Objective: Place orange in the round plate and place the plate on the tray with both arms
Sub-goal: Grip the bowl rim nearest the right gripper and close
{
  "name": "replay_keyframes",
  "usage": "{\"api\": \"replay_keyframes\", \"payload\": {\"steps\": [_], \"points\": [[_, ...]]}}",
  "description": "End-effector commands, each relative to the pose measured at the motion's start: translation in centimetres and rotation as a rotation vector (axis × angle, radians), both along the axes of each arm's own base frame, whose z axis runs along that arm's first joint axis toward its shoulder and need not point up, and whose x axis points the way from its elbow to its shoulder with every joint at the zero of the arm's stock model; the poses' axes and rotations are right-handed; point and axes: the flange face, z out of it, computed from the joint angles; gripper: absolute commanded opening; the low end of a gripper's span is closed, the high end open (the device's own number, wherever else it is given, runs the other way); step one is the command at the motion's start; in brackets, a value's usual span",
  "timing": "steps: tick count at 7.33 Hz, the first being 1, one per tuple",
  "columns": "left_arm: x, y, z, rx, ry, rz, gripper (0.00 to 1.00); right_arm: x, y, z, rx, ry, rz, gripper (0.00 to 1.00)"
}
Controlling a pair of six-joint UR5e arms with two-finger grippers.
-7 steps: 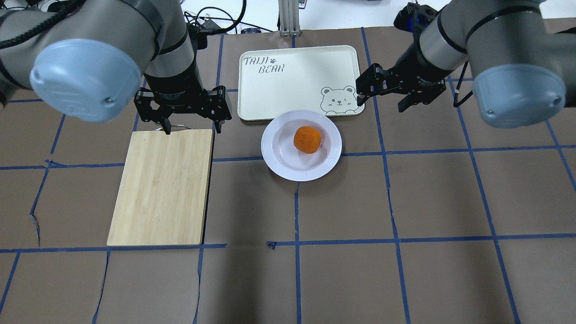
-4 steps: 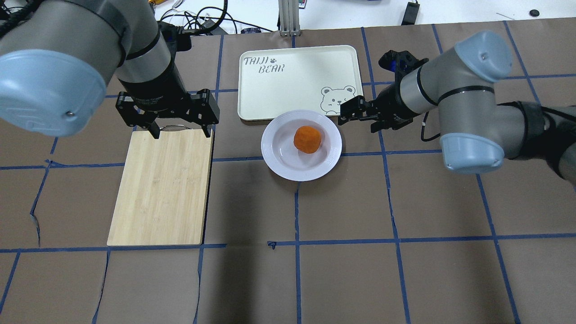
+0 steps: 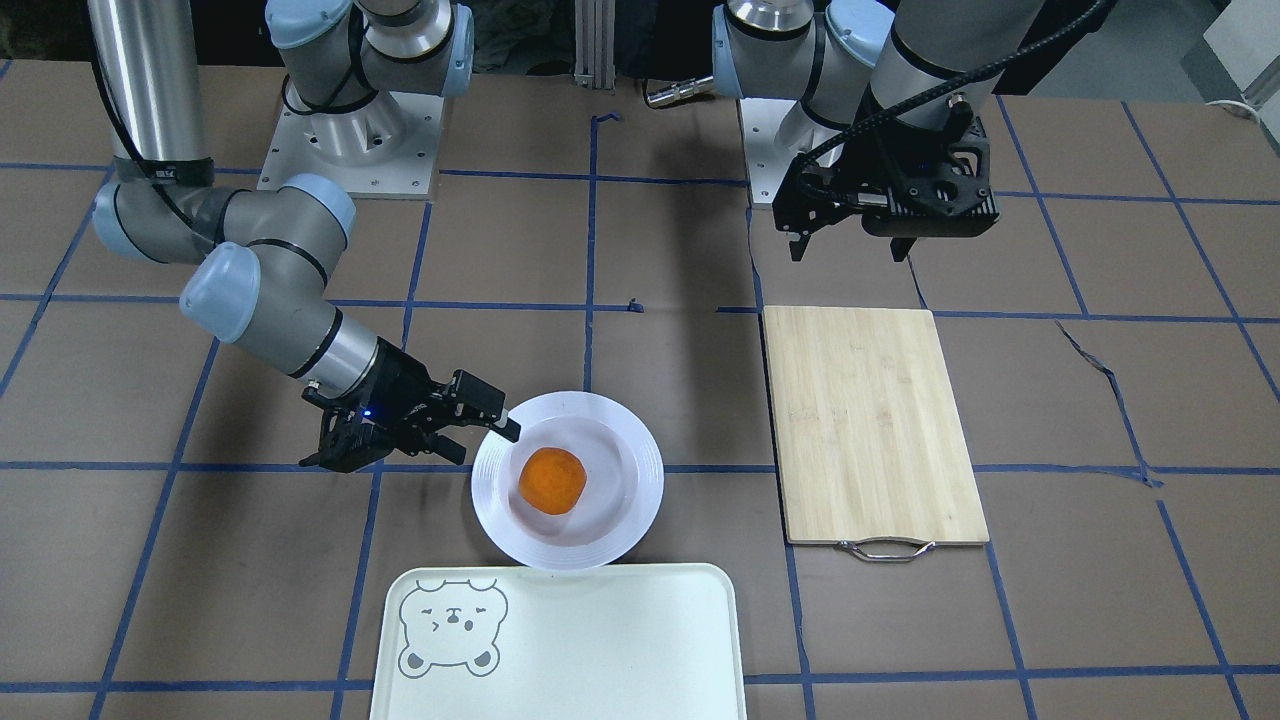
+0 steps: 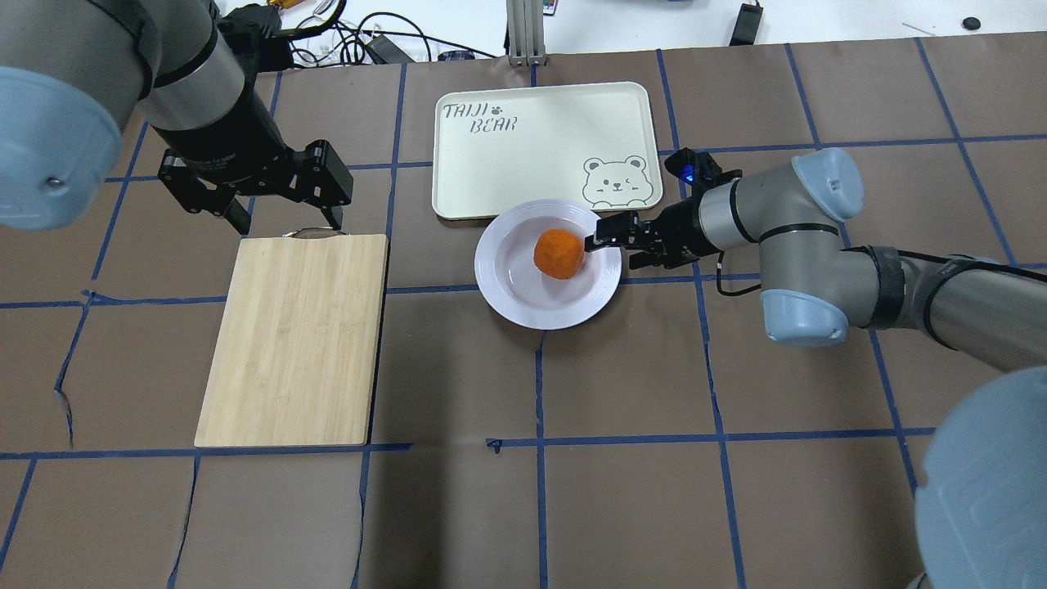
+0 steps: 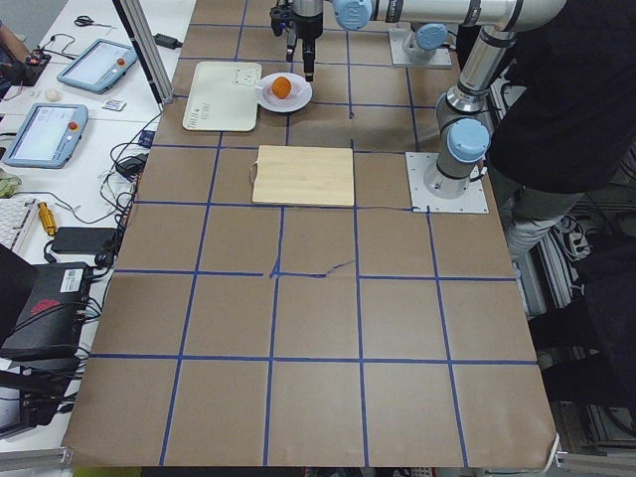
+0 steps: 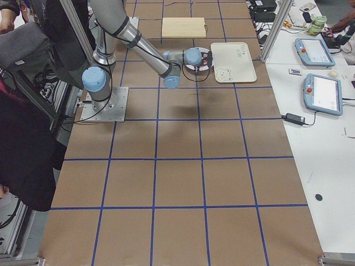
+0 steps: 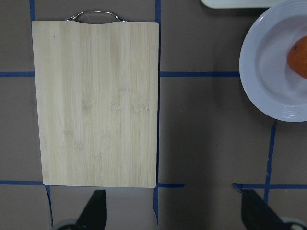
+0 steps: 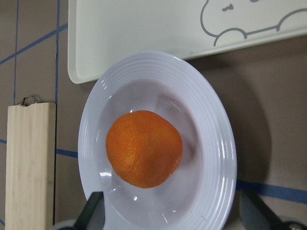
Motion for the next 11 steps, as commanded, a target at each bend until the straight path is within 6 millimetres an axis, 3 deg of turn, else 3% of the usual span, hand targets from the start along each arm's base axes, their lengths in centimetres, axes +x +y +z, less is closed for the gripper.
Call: {"api": "replay_keyframes", "payload": {"steps": [1, 3, 5, 7, 11], "points": [[-0.1, -0.3, 0.3, -0.03, 0.004, -0.002, 1.0, 0.2, -0.5, -1.6, 0.018, -0.036, -0.002, 0.99], [0.1, -0.3, 0.4, -0.032, 0.005, 0.012, 1.0, -0.1, -0.6, -2.0, 0.027, -0.037, -0.007, 0.99], [0.1, -0.3, 0.5, -0.033, 0.003, 0.012, 1.0, 0.4, -0.7, -4.5, 0.1, -0.113, -0.022, 0.99], [0.2, -0.3, 0.5, -0.033, 0.003, 0.013, 1.0, 0.6, -0.6, -3.9, 0.137, -0.125, -0.064, 0.99], [0.1, -0.3, 0.5, -0.033, 0.003, 0.013, 1.0, 0.9, -0.4, -3.9, 0.185, -0.135, -0.1, 0.73]]}}
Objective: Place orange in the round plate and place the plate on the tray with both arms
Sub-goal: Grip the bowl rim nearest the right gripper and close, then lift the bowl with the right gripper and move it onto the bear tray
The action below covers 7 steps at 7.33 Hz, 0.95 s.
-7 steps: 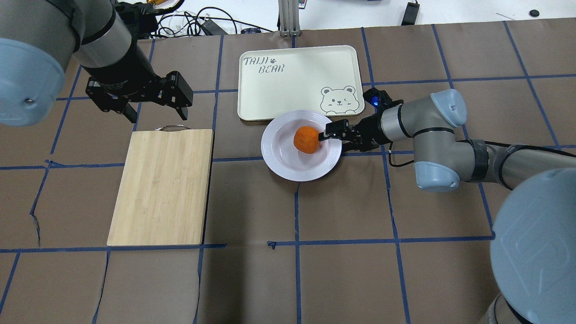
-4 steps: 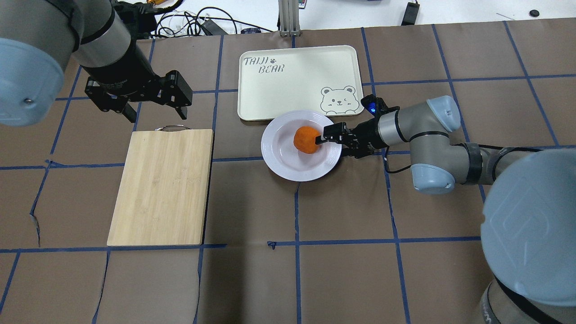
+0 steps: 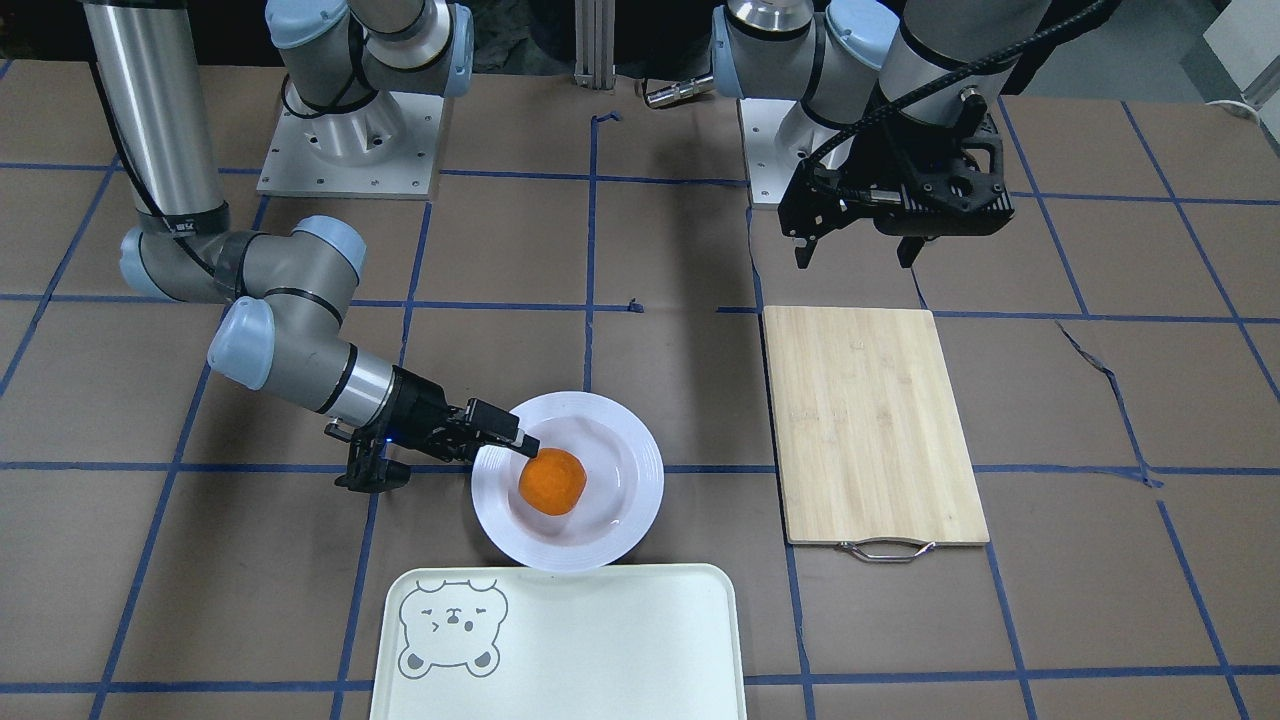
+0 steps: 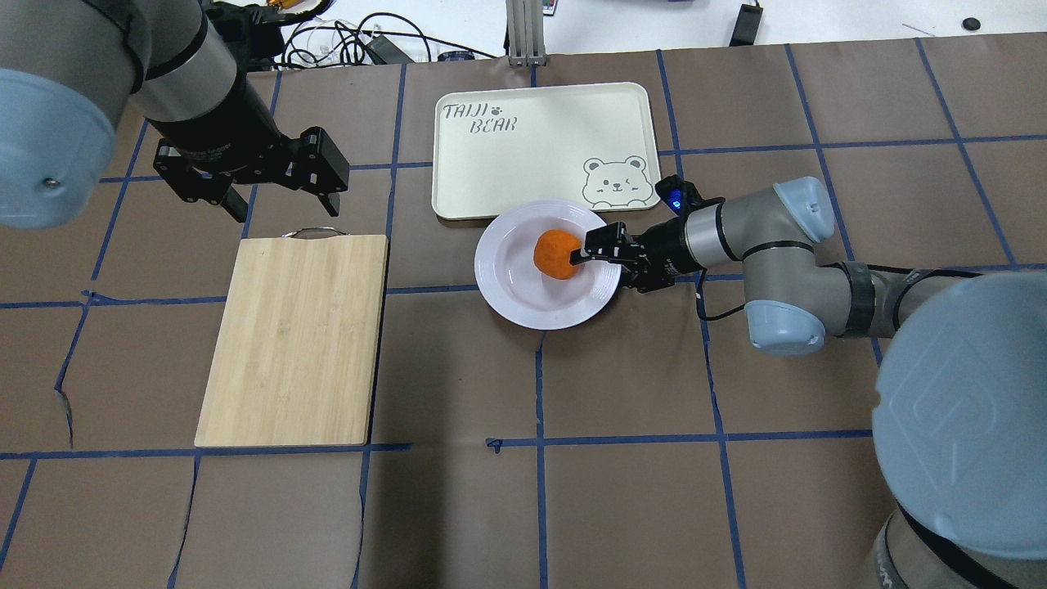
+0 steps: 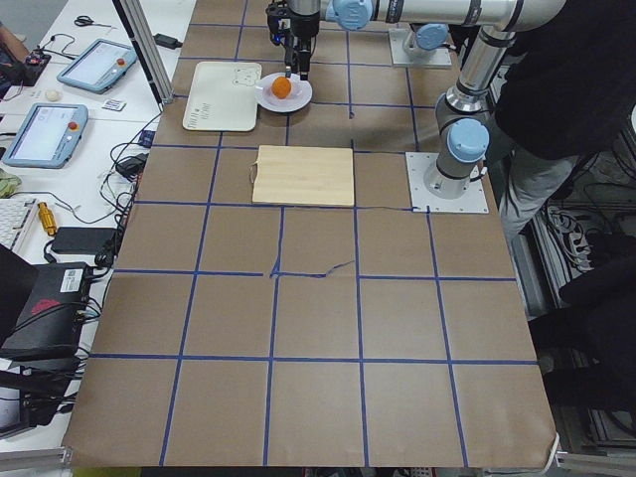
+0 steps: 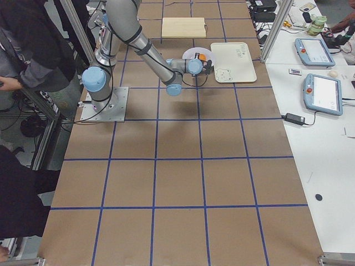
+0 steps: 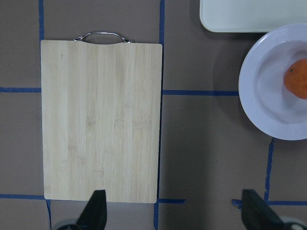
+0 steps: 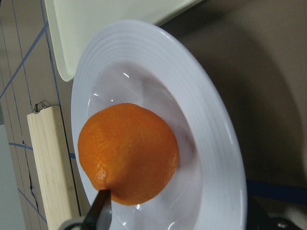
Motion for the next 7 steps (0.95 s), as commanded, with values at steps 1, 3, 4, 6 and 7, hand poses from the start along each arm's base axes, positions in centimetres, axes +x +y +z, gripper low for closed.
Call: {"api": "replay_keyframes", "payload": {"steps": [1, 3, 4, 6, 7], "points": [[0.0, 0.0, 0.0, -0.001, 0.0, -0.001, 1.0, 0.2, 0.0, 0.1, 0.029, -0.004, -0.026, 0.68], [0.0, 0.0, 0.0, -0.001, 0.0, -0.001, 1.0, 0.2, 0.0, 0.2, 0.05, -0.008, -0.044, 0.45], [0.0, 0.0, 0.1, -0.003, 0.0, 0.001, 1.0, 0.2, 0.0, 0.6, 0.06, -0.009, -0.06, 0.41], [0.0, 0.0, 0.1, -0.003, 0.0, 0.004, 1.0, 0.2, 0.0, 1.1, 0.057, 0.0, -0.063, 0.32], [0.0, 0.0, 0.2, -0.004, 0.0, 0.004, 1.0, 0.2, 0.0, 1.2, 0.059, -0.006, -0.064, 0.18]]}}
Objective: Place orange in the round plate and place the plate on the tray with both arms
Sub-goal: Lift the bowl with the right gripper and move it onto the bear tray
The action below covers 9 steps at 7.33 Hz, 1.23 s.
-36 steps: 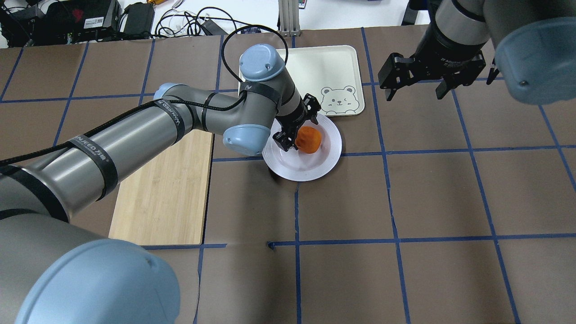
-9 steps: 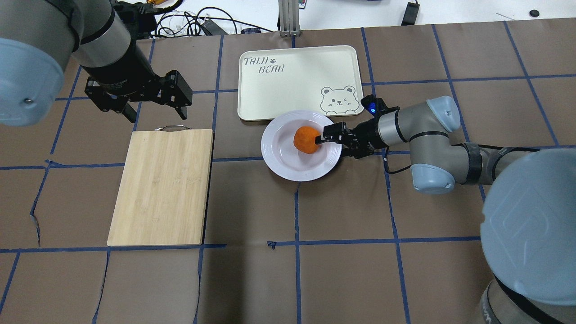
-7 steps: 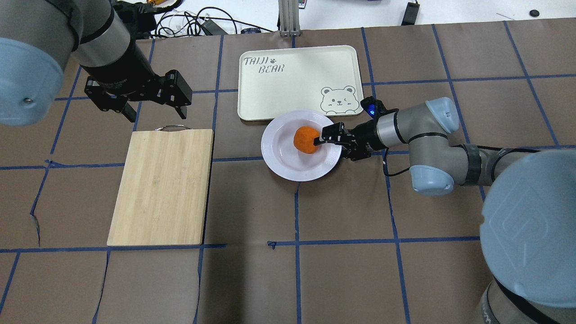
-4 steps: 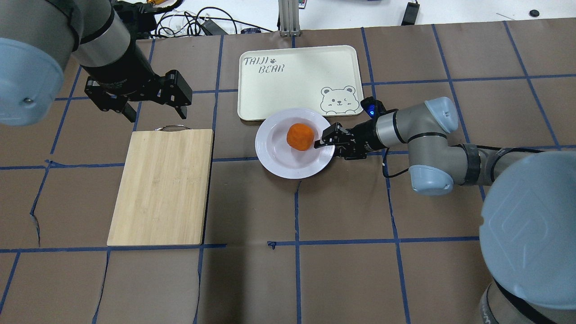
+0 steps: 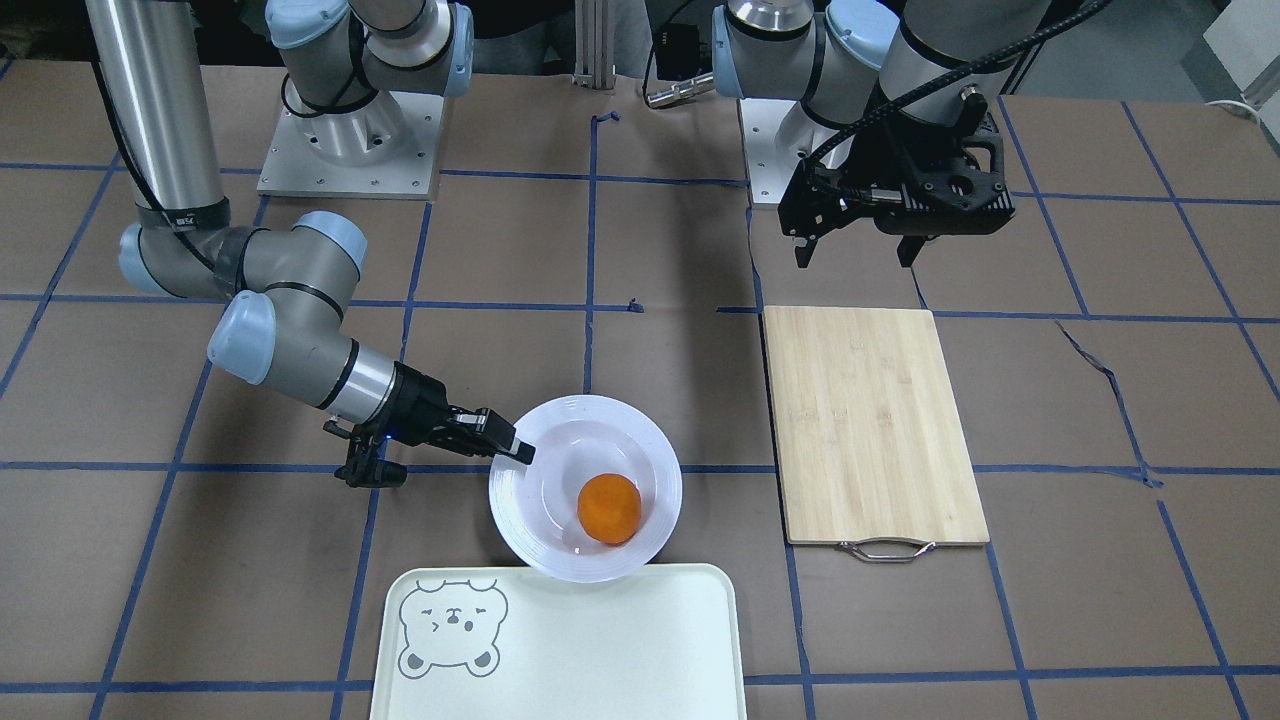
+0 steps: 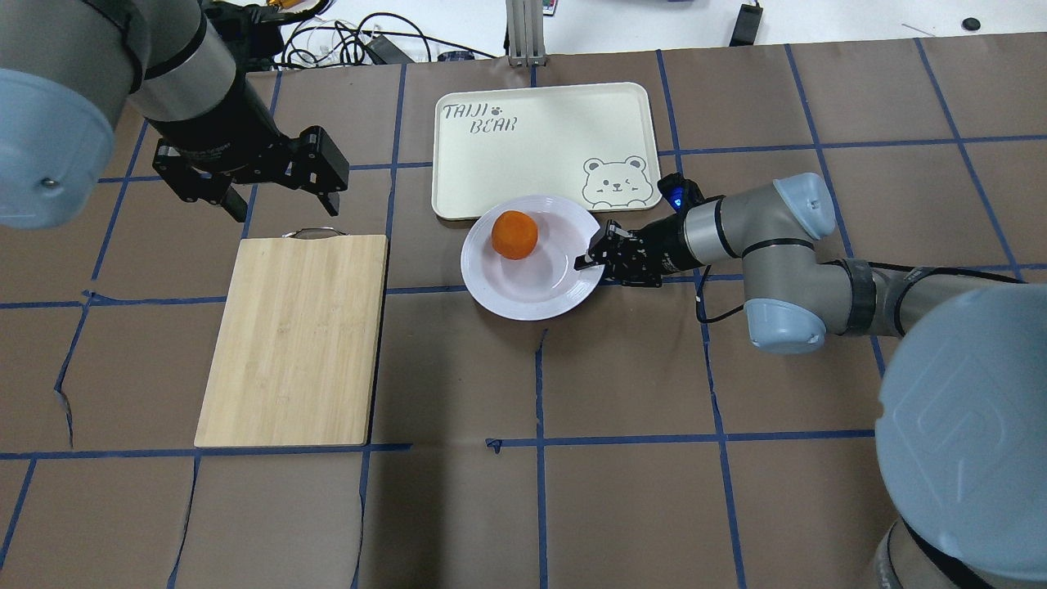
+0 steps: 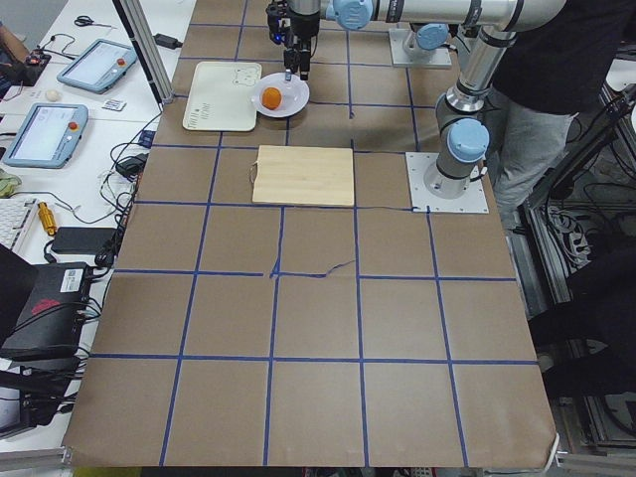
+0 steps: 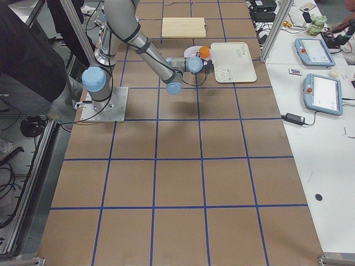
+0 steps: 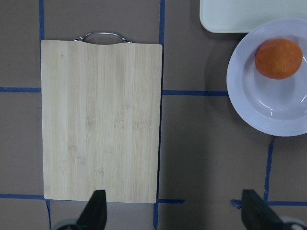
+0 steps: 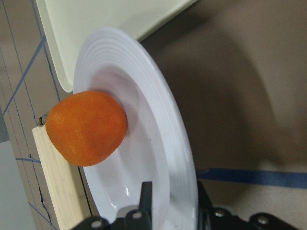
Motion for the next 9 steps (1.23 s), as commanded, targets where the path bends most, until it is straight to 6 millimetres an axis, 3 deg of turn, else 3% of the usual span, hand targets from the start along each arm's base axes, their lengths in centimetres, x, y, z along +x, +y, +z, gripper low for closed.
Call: {"api": "replay_keyframes", "payload": {"steps": [1, 2, 3, 6, 7, 8, 9], "points": [[0.0, 0.0, 0.1, -0.002, 0.0, -0.001, 1.0, 0.0, 0.0, 0.5, 0.003, 0.002, -0.01, 0.09], [0.1, -0.1, 0.1, -0.002, 0.0, 0.002, 1.0, 0.0, 0.0, 0.6, 0.005, -0.003, -0.011, 0.0], [0.0, 0.0, 0.1, -0.002, 0.0, 0.0, 1.0, 0.0, 0.0, 0.8, 0.003, 0.0, -0.015, 0.0], [0.1, 0.0, 0.1, -0.002, 0.0, 0.002, 1.0, -0.5, 0.1, 6.6, -0.039, -0.006, -0.081, 0.0], [0.1, 0.1, 0.1, -0.002, 0.0, 0.003, 1.0, -0.5, 0.1, 7.5, -0.055, -0.013, -0.081, 0.0], [0.1, 0.1, 0.1, -0.003, 0.0, 0.003, 1.0, -0.6, -0.3, 8.1, -0.07, -0.018, -0.087, 0.0], [0.1, 0.1, 0.1, -0.003, 0.0, 0.003, 1.0, -0.8, -3.0, 10.6, -0.127, -0.024, -0.09, 0.0]]}}
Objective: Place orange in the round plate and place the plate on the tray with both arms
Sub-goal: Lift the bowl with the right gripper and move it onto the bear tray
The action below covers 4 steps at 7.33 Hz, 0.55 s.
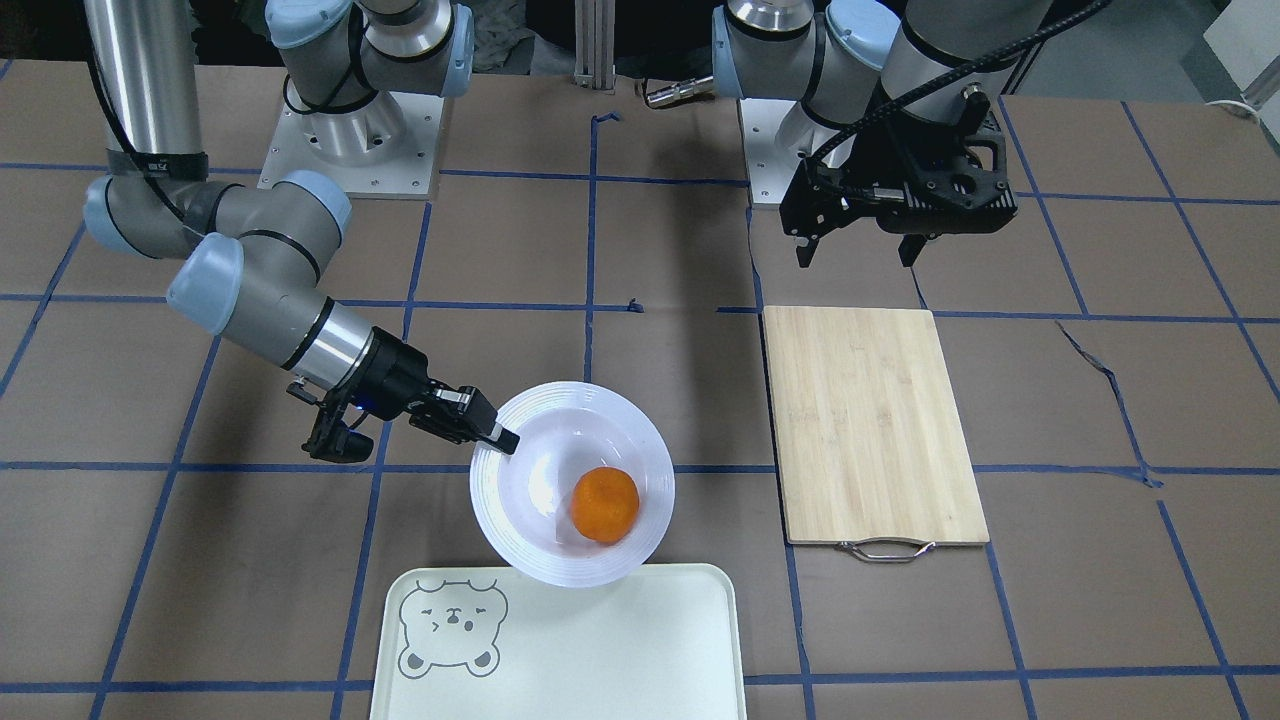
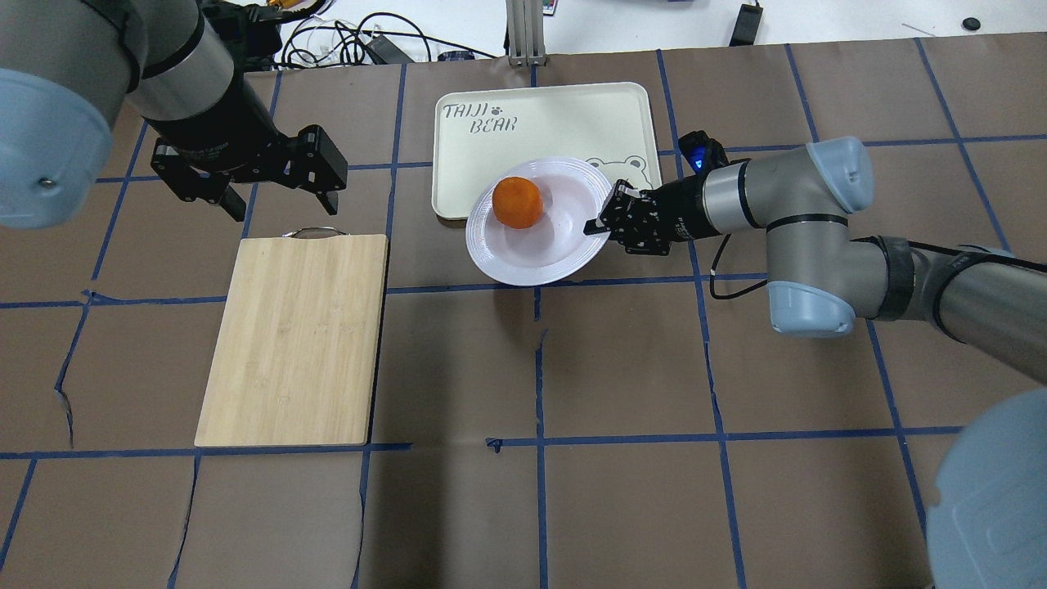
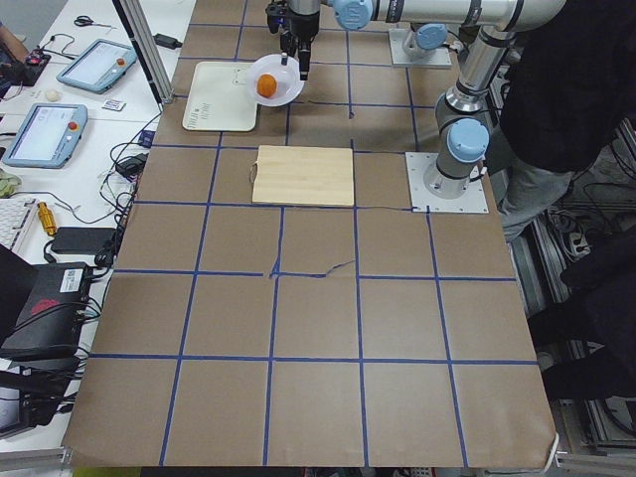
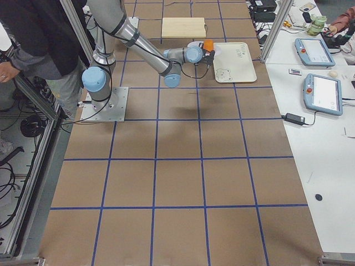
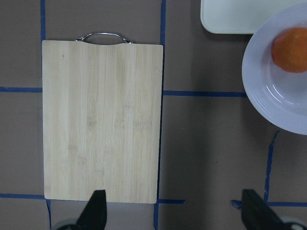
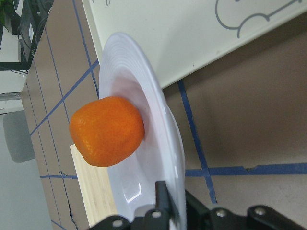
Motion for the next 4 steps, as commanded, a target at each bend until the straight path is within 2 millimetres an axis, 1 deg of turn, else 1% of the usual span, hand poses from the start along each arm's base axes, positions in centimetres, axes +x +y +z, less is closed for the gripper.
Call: {"api": "replay_keyframes", "payload": {"steps": [1, 2, 3, 4], "points": [[0.0, 0.0, 0.0, 0.0, 0.0, 0.0, 1.0, -0.6, -5.7, 3.8, -0.073, -0.008, -0.031, 0.0], [0.0, 0.0, 0.0, 0.0, 0.0, 0.0, 1.0, -0.9, -9.2, 2.6, -0.078, -0.013, -0.032, 0.0], [0.0, 0.0, 0.0, 0.0, 0.0, 0.0, 1.0, -1.2, -12.3, 1.7, -0.096, -0.007, -0.032, 0.0], [0.0, 0.0, -0.1, 0.001, 0.0, 0.0, 1.0, -1.5, -14.6, 0.1, -0.096, -0.004, -0.034, 0.0]]}}
